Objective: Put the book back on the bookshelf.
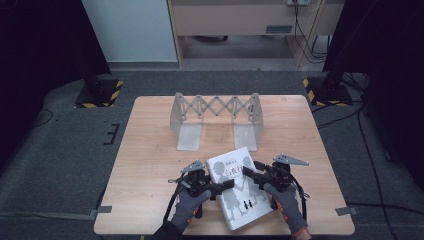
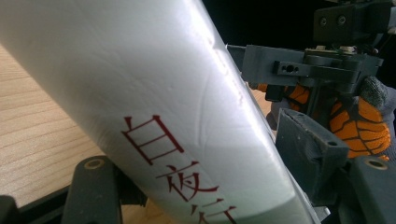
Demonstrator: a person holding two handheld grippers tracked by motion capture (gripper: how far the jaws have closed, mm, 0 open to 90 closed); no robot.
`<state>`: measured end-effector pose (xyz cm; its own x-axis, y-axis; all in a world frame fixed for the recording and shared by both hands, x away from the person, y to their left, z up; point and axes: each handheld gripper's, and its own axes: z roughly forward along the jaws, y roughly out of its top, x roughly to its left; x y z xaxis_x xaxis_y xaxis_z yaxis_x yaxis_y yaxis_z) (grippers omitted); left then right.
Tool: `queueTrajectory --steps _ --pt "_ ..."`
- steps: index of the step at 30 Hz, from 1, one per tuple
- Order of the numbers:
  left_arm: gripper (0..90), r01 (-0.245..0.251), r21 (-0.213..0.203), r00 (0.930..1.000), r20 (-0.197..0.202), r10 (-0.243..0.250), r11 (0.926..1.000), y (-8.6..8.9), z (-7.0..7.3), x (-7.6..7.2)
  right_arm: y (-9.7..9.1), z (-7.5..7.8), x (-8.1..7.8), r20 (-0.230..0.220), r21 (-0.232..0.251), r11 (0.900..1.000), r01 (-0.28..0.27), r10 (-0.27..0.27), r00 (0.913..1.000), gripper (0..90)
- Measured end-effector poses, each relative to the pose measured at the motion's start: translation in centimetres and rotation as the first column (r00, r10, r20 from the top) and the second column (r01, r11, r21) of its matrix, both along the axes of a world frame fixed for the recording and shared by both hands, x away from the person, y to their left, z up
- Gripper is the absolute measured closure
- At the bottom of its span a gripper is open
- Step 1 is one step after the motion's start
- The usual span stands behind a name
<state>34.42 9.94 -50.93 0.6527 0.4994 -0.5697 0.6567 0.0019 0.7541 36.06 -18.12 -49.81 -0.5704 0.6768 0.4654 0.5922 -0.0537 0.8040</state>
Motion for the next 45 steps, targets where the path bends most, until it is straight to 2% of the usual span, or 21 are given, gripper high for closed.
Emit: queueTrajectory --steps 8,12,15,17,19,24,28,31,36,39,41,43,45 --pt "31.9 -0.005 0.001 1.0000 0.003 0.005 1.0000 -0.1 0.1 -0.1 0.4 -0.1 0.0 -0.009 0.022 0.9995 -0.021 0.021 0.9997 34.4" --pt "30.6 -0.003 0.028 0.9997 0.026 0.002 0.9996 -0.4 0.4 -0.2 0.1 0.1 -0.3 -0.008 0.038 0.9992 -0.011 0.011 0.9999 39.5" --pt "27.9 -0.010 0.055 0.9993 0.038 0.008 0.9984 -0.7 0.6 -0.2 0.0 0.4 -0.5 0.017 0.031 0.9995 -0.009 0.009 0.9998 43.2" --pt "26.9 -0.015 0.049 0.9991 0.041 0.013 0.9987 -0.7 0.6 -0.2 0.1 0.6 -0.7 0.033 0.028 0.9995 -0.015 0.014 0.9993 44.9" --pt "27.1 -0.019 0.050 0.9990 0.040 0.017 0.9986 -0.7 0.6 -0.2 0.1 0.6 -0.7 0.028 0.033 0.9994 -0.012 0.011 0.9996 45.2" --pt "29.5 -0.026 0.036 0.9992 0.032 0.025 0.9990 -0.6 0.8 0.0 0.1 0.6 -0.7 0.041 0.036 0.9993 -0.003 0.001 0.9992 45.3" --pt "34.8 -0.021 0.029 0.9988 0.045 0.020 0.9994 -0.3 1.5 0.0 0.0 0.7 -0.6 0.027 0.069 0.9976 -0.004 0.002 0.9996 45.3" --pt "36.3 -0.027 0.034 0.9971 0.072 0.024 0.9991 -0.1 2.0 -0.1 -0.3 0.8 -0.6 0.044 0.066 0.9978 -0.002 -0.001 0.9990 40.1" --pt "40.0 -0.045 0.028 0.9943 0.098 0.042 0.9986 0.7 2.9 -0.1 -2.1 1.1 -0.3 0.044 0.091 0.9941 0.060 -0.064 0.9970 36.3" --pt "41.9 -0.057 0.028 0.9916 0.118 0.054 0.9980 1.2 3.5 -0.1 -3.0 0.9 -0.1 0.048 0.054 0.9928 0.107 -0.110 0.9928 33.3" --pt "43.5 -0.061 0.022 0.9908 0.122 0.058 0.9979 1.5 3.8 -0.1 -3.5 0.7 0.0 0.064 -0.008 0.9906 0.137 -0.136 0.9887 31.5" --pt "44.7 -0.069 0.020 0.9894 0.130 0.065 0.9974 1.8 4.0 0.0 -3.7 0.5 0.2 0.072 -0.093 0.9821 0.164 -0.158 0.9849 29.6" --pt "45.7 -0.083 0.014 0.9875 0.136 0.080 0.9965 2.1 4.3 0.0 -3.9 0.2 0.4 0.068 -0.142 0.9742 0.175 -0.167 0.9836 27.2"
